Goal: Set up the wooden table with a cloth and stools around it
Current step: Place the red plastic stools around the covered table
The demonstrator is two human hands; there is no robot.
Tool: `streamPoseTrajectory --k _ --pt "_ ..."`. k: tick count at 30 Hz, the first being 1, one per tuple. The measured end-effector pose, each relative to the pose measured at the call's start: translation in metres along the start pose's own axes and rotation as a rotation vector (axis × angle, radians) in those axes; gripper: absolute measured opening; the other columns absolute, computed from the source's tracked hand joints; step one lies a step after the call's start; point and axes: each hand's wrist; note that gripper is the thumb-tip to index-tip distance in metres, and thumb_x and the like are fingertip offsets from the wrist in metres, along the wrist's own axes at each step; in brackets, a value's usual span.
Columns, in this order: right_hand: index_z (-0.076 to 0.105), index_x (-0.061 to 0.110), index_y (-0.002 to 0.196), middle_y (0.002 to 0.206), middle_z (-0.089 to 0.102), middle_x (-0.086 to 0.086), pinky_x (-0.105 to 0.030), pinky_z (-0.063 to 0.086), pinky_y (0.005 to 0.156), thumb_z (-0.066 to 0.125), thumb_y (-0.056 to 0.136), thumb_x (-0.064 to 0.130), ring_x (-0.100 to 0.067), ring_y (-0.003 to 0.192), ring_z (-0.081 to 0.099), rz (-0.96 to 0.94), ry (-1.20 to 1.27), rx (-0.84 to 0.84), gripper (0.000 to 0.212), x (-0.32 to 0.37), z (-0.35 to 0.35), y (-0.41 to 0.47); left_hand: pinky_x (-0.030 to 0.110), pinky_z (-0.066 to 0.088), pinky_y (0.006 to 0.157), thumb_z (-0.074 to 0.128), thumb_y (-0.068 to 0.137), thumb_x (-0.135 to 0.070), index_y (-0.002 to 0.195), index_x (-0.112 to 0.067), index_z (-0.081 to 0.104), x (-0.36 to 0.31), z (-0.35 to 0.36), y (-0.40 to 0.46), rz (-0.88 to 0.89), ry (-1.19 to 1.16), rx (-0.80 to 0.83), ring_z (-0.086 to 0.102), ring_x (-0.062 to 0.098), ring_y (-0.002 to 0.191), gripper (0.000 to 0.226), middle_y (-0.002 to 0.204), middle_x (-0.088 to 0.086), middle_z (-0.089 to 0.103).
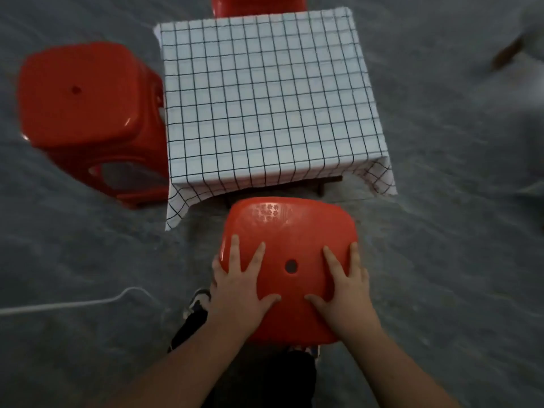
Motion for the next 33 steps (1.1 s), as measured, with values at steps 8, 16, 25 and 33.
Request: streamPoseTrajectory --k 8,16,25,33 --pt "0.01 0.052 0.152 0.159 -0.031 0.009 -0.054 0.025 0.118 0.08 0.075 0.048 -0.036 0.146 0.002 -0.12 -0.112 0.122 0.105 -0.028 -0.009 0.055 0.063 0.03 0.112 0.066 0.076 -0.068 0.149 -0.053 -0.007 -0.021 0.042 0.018 -0.139 -0.105 -0.069 -0.002 0.043 0.145 0.104 0.156 -0.006 -0.035" --pt "0.004 0.055 0.151 0.16 -0.03 0.01 -0.056 0.027 0.116 0.077 0.077 0.051 -0.034 0.148 -0.001 -0.152 -0.131 0.105 0.105 -0.043 -0.001 0.062 0.064 0.028 0.112 0.064 0.077 -0.068 0.149 -0.053 -0.008 -0.023 0.061 0.027 -0.137 -0.097 -0.071 -0.003 0.045 0.144 0.103 0.157 -0.004 -0.033" --pt "0.007 0.052 0.151 0.159 -0.03 0.01 -0.058 0.027 0.114 0.079 0.077 0.047 -0.035 0.149 -0.004 -0.146 -0.111 0.11 0.104 -0.04 -0.002 0.062 0.066 0.028 0.111 0.073 0.074 -0.06 0.146 -0.058 -0.005 -0.022 0.059 0.028 -0.156 -0.177 -0.067 -0.006 0.044 0.146 0.106 0.157 -0.01 -0.032" --pt "0.0 0.056 0.15 0.163 -0.023 -0.002 -0.054 0.023 0.119 0.082 0.076 0.043 -0.037 0.151 0.006 -0.023 0.059 0.09 0.111 -0.047 0.005 0.061 0.06 0.033 0.112 0.077 0.076 -0.052 0.144 -0.062 -0.01 -0.021 0.054 0.025 -0.228 -0.262 -0.039 0.004 0.04 0.147 0.111 0.155 0.004 -0.034"
Point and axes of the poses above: each hand's wrist, its own y-axis towards the middle knuckle, its own z-axis out of the palm, x = y × z
